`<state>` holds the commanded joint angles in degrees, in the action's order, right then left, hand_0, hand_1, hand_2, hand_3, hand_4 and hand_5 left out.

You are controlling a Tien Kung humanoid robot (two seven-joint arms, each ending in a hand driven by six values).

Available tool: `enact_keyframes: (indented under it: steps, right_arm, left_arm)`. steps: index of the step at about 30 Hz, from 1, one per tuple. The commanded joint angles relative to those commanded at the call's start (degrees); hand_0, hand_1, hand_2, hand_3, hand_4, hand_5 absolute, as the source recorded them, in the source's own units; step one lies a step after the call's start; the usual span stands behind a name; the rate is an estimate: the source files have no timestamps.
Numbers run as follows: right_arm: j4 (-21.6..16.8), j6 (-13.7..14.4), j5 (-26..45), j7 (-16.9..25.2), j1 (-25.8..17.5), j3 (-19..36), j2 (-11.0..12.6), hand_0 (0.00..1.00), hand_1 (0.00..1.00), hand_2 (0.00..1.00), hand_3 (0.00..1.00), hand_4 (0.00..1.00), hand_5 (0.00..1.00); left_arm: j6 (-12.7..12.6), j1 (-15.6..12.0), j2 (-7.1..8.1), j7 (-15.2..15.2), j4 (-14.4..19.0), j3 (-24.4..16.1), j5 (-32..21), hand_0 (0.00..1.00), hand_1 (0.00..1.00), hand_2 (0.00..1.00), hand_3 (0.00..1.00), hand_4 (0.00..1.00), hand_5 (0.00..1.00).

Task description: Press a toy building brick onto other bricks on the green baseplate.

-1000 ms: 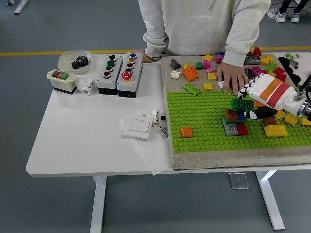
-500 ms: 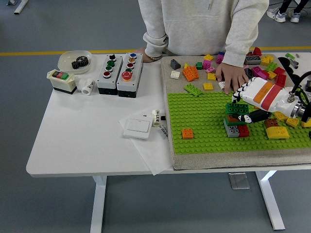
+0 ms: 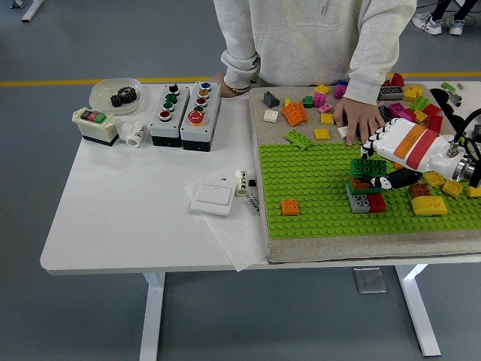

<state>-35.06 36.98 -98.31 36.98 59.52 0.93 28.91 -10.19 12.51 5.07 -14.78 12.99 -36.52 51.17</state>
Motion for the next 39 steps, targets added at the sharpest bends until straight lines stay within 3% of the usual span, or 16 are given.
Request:
enact_keyframes:
  steps: [39]
  right_arm:
    - [2.08, 0.0, -7.8, 0.0, -1.32, 3.42, -0.27, 0.368, 0.496, 0.526, 0.514, 0.724, 0.594]
  left_arm:
    - [0.12, 0.0, 0.05, -0.34, 0.18, -0.47, 0.88, 0.721, 0.755, 0.753, 0.609, 0.675, 0.606]
